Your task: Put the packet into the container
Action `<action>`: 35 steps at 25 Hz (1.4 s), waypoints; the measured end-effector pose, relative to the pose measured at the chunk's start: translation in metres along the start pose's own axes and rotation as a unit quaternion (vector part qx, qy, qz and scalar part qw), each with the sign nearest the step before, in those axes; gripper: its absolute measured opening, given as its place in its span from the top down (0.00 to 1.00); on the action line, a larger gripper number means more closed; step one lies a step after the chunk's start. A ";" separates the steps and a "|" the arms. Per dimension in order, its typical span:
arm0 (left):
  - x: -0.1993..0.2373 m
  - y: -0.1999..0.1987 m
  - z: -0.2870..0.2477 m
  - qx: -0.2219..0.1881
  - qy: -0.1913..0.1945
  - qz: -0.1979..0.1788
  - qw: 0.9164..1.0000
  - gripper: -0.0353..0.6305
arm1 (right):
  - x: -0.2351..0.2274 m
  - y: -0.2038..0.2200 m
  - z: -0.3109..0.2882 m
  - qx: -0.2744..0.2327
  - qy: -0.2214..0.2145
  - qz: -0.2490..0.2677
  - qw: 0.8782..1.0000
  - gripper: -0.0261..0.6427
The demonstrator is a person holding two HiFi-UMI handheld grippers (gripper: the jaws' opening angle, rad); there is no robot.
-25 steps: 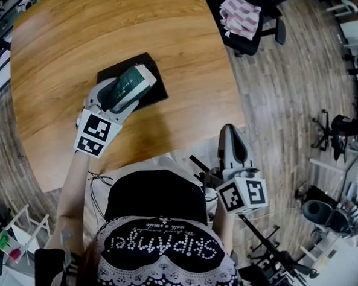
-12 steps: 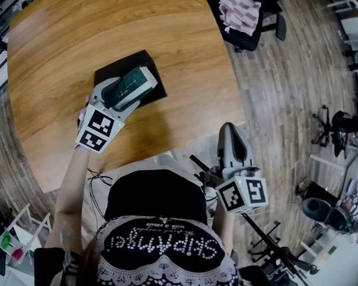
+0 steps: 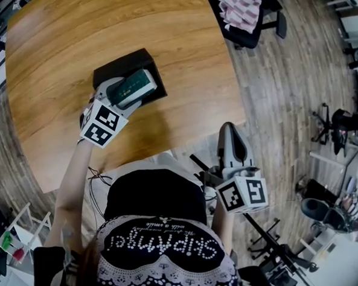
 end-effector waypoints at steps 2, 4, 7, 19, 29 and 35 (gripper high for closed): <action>0.000 0.002 -0.003 0.004 -0.001 0.001 1.000 0.43 | 0.000 0.000 0.000 0.001 0.001 0.000 1.000 0.91; 0.001 0.002 -0.004 0.005 -0.002 0.005 1.000 0.43 | 0.000 0.000 0.000 0.001 0.001 -0.001 1.000 0.91; 0.003 0.001 -0.006 0.014 -0.007 0.012 1.000 0.43 | 0.001 0.001 -0.002 0.002 -0.001 0.000 1.000 0.91; -0.001 -0.003 -0.029 0.058 -0.022 -0.007 0.998 0.43 | 0.005 0.002 -0.003 0.001 -0.008 -0.001 1.000 0.91; 0.001 -0.008 -0.038 0.079 -0.023 0.003 0.997 0.43 | 0.008 0.001 -0.016 -0.003 -0.042 -0.005 0.999 0.91; 0.000 -0.006 -0.044 0.081 -0.026 0.004 0.996 0.43 | 0.011 -0.002 -0.028 -0.014 -0.088 0.006 0.996 0.91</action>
Point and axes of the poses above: the fingertips, and each gripper's own axes: z backward along the fingers, x to its left, y out of its underside, the point moved 9 cm from there along z, backward along the fingers, and after that the axes turned 13 degrees about z, right-handed, at the moved point
